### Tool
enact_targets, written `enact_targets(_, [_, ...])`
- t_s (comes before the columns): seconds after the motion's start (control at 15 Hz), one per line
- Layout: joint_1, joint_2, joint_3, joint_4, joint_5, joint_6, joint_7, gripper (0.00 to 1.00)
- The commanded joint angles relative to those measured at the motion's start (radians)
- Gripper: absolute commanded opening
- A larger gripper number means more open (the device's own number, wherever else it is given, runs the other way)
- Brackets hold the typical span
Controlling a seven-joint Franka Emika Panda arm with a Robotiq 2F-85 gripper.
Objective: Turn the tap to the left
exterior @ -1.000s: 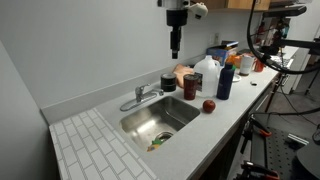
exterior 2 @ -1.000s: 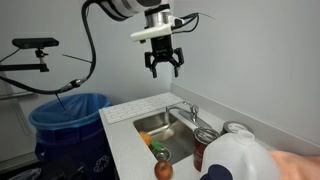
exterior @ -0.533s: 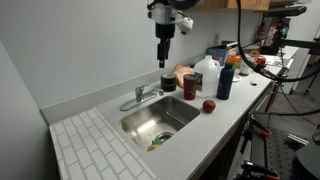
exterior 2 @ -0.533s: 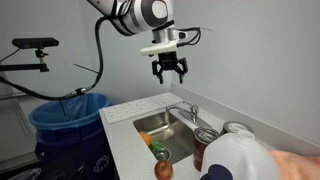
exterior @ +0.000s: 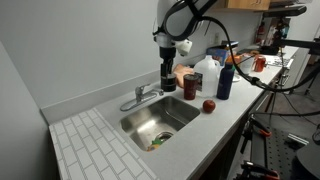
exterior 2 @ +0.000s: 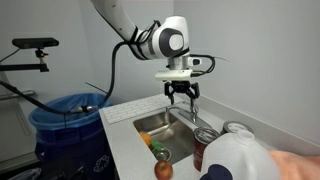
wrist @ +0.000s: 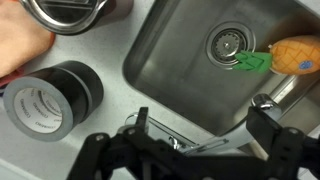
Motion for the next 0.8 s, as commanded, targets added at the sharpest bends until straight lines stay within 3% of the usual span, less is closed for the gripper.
enact_targets(0.0, [-0.004, 0.011, 0.001, 0.003, 0.006, -0.001, 0.0, 1.0])
enact_targets(0.33, [0.003, 0.031, -0.007, 0.022, -0.012, 0.011, 0.03, 1.0])
enact_targets(0.73, [-0.007, 0.144, -0.029, 0.139, -0.046, 0.045, 0.038, 1.0])
